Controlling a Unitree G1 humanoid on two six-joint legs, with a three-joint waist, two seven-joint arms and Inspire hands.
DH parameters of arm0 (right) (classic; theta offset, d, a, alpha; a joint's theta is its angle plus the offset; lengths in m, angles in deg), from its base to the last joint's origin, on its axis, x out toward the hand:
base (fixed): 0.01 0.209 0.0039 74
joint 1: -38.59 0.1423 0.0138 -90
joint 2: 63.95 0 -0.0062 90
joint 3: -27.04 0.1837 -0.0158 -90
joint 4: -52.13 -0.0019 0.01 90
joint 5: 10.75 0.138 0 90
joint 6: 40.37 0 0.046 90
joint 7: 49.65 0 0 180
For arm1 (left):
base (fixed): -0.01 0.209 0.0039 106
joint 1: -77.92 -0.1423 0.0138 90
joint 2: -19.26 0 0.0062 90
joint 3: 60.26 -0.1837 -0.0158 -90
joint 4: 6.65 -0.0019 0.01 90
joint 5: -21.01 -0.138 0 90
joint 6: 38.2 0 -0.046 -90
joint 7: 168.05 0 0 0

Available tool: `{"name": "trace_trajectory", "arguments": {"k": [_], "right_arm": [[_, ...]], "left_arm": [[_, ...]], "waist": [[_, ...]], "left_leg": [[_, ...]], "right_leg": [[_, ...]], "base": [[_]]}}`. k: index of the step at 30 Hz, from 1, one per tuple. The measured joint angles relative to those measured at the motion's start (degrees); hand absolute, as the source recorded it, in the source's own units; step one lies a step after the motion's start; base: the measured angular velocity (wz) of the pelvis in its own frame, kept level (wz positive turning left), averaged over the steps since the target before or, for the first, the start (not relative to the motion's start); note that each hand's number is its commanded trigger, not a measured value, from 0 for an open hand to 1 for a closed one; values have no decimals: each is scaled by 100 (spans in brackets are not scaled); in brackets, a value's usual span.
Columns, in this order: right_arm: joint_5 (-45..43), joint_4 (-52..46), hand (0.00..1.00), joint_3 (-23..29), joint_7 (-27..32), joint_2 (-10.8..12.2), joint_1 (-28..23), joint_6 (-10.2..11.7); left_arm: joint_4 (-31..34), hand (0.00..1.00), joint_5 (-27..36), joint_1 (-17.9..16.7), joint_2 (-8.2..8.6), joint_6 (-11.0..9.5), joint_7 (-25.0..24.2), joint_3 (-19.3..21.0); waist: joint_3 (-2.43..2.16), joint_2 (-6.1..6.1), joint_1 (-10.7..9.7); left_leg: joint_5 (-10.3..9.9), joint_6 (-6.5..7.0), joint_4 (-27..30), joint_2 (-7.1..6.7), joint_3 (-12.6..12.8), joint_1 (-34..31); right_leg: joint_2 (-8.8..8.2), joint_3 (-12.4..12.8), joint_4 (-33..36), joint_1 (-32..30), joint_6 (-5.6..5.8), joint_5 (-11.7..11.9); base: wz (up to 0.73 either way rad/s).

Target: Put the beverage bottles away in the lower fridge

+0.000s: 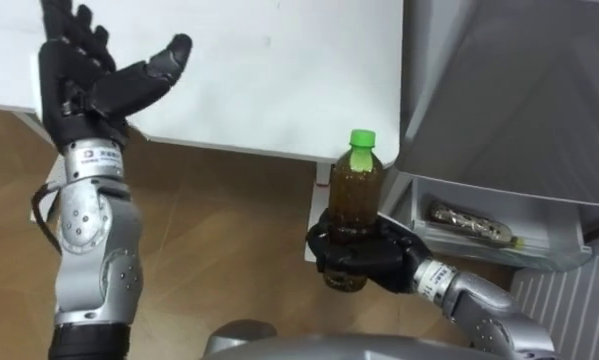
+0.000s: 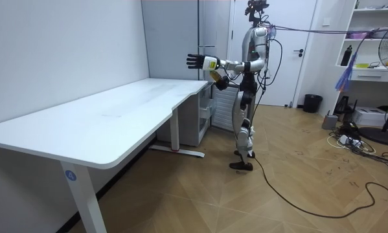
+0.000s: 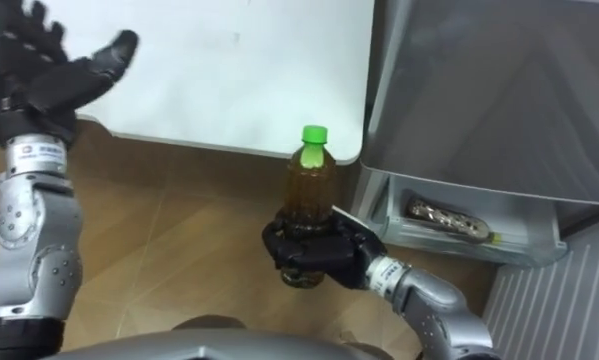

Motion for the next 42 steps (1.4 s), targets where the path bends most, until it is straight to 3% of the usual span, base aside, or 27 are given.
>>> {"name": "trace_trajectory", "arguments": {"k": [3, 8, 12, 15, 23, 29, 34, 37, 39, 42], "right_arm": [[2, 0, 100, 98, 59, -60, -51, 0], [0, -2, 100, 95, 223, -55, -132, -25], [-10, -2, 100, 77, 329, 76, -148, -73], [15, -2, 100, -48, 478, 88, -128, -78], [481, 19, 100, -279, 696, 119, -126, -199], [720, 159, 100, -221, 784, 115, -133, -521], [890, 164, 100, -209, 790, 95, -96, -608], [892, 350, 100, -233, 788, 105, -21, -633], [891, 433, 100, -229, 823, 89, -2, -655], [916, 447, 100, -208, 933, 107, -2, -688]], "left_arm": [[-391, 0, 8, -18, -23, -33, 280, 206], [-1454, 0, -3, -267, -85, -38, 734, 172], [-2819, 0, -61, -574, -86, 70, 942, -210], [-3551, 0, -60, -676, -95, 227, 1070, -510], [-5137, 0, 26, -885, -109, 413, 1077, -673], [-6414, 0, 113, -1132, -113, 857, 662, -597], [-6736, 0, -243, -1277, -113, 1360, 343, -528], [-6764, 0, -1008, -1074, -113, 1632, 39, -584], [-6762, 0, -1574, -987, -112, 1702, -112, -710], [-6736, 0, -2386, -759, -116, 1879, -285, -999]], "waist": [[-20, 73, 94], [-60, 126, 141], [-64, 110, 125], [-104, 23, 130], [-69, -12, 172], [-66, -21, 280], [-64, 8, 270], [-63, 22, 204], [-64, 29, 171], [-80, 1, -116]], "left_leg": [[0, 0, -9, -1, 11, 30], [4, -6, -80, -1, 10, 145], [5, -9, -104, 1, 9, 153], [6, -11, -86, 2, 1, 61], [4, -12, -131, -1, -15, 92], [1, -14, -169, -1, 17, 151], [-3, -15, -109, -1, 21, 56], [-3, -15, -71, -8, -5, -31], [-2, -16, -76, -8, 9, -43], [-2, -16, -80, -23, 14, -66]], "right_leg": [[-9, -36, 4, 10, 0, 0], [-14, -170, -86, 114, 1, 1], [-17, -250, -96, 121, 1, 0], [-16, -258, -94, 47, 0, 1], [-12, -267, -99, 139, 0, 2], [-7, -227, -170, 158, -3, 9], [-4, -190, -191, 107, -3, 12], [-8, -262, -197, 84, -3, 12], [-7, -259, -201, 60, -3, 12], [-3, -245, -203, 82, -3, 12]], "base": [[-1], [0], [-1], [0], [0], [-3], [4], [13], [2], [0]]}}
